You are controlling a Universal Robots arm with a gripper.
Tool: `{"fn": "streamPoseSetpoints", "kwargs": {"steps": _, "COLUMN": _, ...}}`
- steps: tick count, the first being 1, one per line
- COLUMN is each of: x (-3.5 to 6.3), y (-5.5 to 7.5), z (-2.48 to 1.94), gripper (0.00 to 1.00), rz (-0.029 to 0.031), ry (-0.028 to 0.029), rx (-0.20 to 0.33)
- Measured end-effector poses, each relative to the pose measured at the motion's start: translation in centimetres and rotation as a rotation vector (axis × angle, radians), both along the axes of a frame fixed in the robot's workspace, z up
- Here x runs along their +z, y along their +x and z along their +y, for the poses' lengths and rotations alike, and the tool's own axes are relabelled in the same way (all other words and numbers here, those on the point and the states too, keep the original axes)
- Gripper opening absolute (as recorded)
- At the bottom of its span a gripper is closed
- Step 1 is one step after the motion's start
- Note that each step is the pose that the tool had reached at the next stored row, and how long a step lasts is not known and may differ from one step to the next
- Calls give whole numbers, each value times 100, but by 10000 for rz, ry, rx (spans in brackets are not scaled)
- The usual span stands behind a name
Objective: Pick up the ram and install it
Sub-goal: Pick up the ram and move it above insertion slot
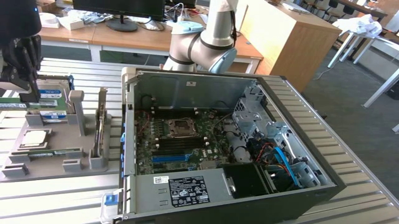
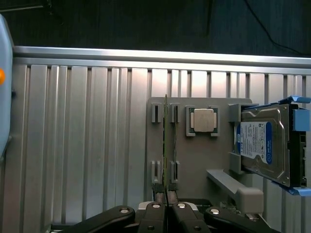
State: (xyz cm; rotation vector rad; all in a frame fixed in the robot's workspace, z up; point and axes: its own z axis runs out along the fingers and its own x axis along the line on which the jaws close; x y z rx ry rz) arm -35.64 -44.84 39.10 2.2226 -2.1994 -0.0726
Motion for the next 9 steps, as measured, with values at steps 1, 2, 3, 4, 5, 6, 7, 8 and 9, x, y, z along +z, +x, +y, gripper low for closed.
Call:
{"fn": "streamPoseSetpoints", "kwargs": {"steps": 1, "x": 0, "y": 6, "z": 0, "gripper": 11, "rz": 1, "ry": 0, "rx": 0}}
{"fn": "streamPoseSetpoints", "kwargs": {"steps": 2, "x": 0, "y": 12, "z": 0, "gripper": 11, "rz": 1, "ry": 0, "rx": 0}}
{"fn": "streamPoseSetpoints", "kwargs": {"steps": 3, "x": 0, "y": 17, "z": 0, "gripper": 11, "rz": 1, "ry": 0, "rx": -1}}
{"fn": "streamPoseSetpoints", "kwargs": {"steps": 4, "x": 0, "y": 22, "z": 1, "gripper": 11, "rz": 0, "ry": 1, "rx": -1}}
{"fn": "streamPoseSetpoints", "kwargs": {"steps": 5, "x": 0, "y": 26, "z": 1, "gripper": 11, "rz": 1, "ry": 0, "rx": -1}}
{"fn": "streamPoseSetpoints", "kwargs": {"steps": 6, "x": 0, "y": 31, "z": 0, "gripper": 11, "rz": 0, "ry": 0, "rx": -1}}
{"fn": "streamPoseSetpoints", "kwargs": {"steps": 7, "x": -1, "y": 35, "z": 0, "gripper": 11, "rz": 0, "ry": 1, "rx": 0}}
{"fn": "streamPoseSetpoints", "kwargs": {"steps": 8, "x": 0, "y": 38, "z": 0, "gripper": 11, "rz": 1, "ry": 0, "rx": 0}}
{"fn": "streamPoseSetpoints", "kwargs": {"steps": 9, "x": 0, "y": 41, "z": 0, "gripper": 11, "rz": 1, "ry": 0, "rx": -1}}
